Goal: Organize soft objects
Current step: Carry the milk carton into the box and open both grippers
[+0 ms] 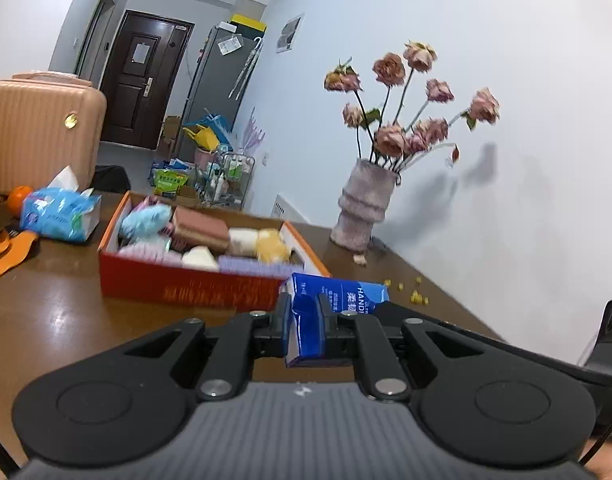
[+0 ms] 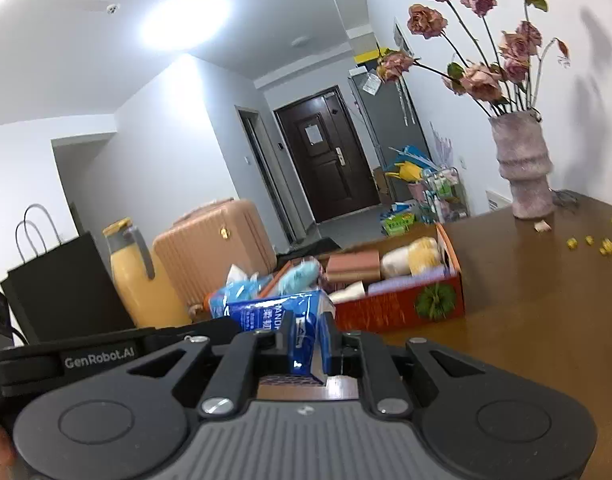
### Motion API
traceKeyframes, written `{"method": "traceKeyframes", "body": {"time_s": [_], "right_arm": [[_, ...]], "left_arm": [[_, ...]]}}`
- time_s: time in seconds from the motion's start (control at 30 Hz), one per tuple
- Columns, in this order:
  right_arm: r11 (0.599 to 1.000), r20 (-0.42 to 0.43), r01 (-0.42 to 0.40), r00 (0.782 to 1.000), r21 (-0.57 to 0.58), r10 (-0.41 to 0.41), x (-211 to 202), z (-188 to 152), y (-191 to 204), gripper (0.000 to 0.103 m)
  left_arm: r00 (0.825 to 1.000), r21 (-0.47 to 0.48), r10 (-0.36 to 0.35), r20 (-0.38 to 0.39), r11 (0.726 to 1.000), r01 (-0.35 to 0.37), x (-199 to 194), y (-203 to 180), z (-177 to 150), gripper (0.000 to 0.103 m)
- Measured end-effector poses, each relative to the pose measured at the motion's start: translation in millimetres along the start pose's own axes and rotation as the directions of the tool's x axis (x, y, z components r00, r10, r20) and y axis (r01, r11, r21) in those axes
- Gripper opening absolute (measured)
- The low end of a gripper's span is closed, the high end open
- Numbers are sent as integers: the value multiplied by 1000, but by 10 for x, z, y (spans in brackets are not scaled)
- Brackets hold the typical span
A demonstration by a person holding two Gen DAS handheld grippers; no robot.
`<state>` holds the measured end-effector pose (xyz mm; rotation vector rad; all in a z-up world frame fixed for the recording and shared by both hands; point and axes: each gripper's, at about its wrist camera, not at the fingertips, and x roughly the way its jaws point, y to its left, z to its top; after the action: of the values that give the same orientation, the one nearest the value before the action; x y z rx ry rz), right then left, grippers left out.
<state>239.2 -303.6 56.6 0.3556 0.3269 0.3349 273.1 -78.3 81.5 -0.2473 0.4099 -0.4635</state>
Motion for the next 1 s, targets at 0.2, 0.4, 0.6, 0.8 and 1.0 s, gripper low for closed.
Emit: {"method": "traceKeyframes", "body": {"time_s": [0.2,0.4,0.6,0.8,1.0], "right_arm": [[1000,26,-11,1000,14,10,716,614,-293,12],[998,-60,19,998,65,-16,1853,1083,-776,12],[990,-227,81,972,119,-53,2866,1081,-1271,12],[985,-388,170,910,36,-143,3360,824,-1384,13],[981,-445,193,876,-31,-186,3553,671,-1314,13]], "left_arm": [[1000,-14,-5,-3,1000,5,813,213,647,12],[996,-82,22,-85,996,-29,1995,637,1037,12],[974,-145,60,-216,985,-93,2954,1058,958,12],[916,-37,146,-373,984,-172,3420,1139,663,12],[884,-37,179,-432,976,-215,3526,1222,620,12]]}}
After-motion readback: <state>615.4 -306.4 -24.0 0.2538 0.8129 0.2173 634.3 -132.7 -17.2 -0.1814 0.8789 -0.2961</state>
